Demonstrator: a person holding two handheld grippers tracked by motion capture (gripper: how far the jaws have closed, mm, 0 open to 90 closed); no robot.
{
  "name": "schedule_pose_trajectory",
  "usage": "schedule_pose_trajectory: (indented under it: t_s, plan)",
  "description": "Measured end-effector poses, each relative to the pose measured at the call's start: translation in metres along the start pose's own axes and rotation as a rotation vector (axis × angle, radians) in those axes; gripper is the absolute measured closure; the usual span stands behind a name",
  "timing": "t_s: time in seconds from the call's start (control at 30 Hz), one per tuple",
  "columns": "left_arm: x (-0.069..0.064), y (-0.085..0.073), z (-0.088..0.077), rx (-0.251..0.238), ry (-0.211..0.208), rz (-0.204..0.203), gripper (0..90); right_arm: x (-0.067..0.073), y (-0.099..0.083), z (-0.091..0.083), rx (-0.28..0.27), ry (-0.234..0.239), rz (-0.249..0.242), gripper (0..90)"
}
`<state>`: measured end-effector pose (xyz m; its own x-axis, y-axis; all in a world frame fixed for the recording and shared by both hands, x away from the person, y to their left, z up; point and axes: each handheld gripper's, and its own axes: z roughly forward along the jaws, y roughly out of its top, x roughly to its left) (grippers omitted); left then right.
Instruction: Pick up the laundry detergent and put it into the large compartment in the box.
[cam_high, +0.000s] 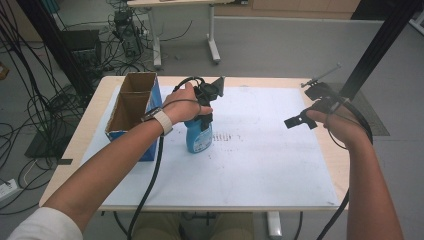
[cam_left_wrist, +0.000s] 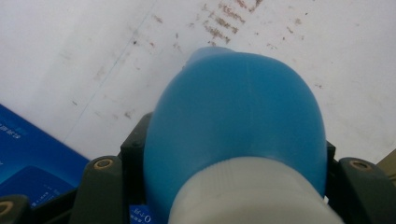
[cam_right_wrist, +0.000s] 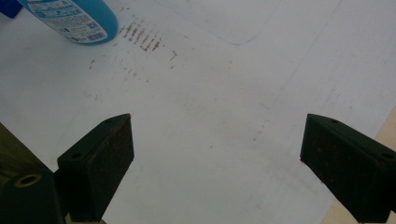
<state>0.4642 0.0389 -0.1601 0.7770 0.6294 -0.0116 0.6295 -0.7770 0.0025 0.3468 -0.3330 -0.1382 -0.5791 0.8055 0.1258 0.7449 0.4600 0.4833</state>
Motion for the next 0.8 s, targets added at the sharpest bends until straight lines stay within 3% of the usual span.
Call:
schedule_pose_trajectory:
  t_s: [0.53,0.8]
  plan:
    - [0.0008,-0.0009,-0.0005,-0.002,0.001,0.001,38.8,0.0006,-0.0003,-0.0002,-0.002,0.004,0.0,9.5]
    - [0.003,-0.0056,-0.0086,-0.01,-0.001,-0.035,38.7,-0.0004,-0.0042,-0.0034,-0.006,0.0,0.0,9.5]
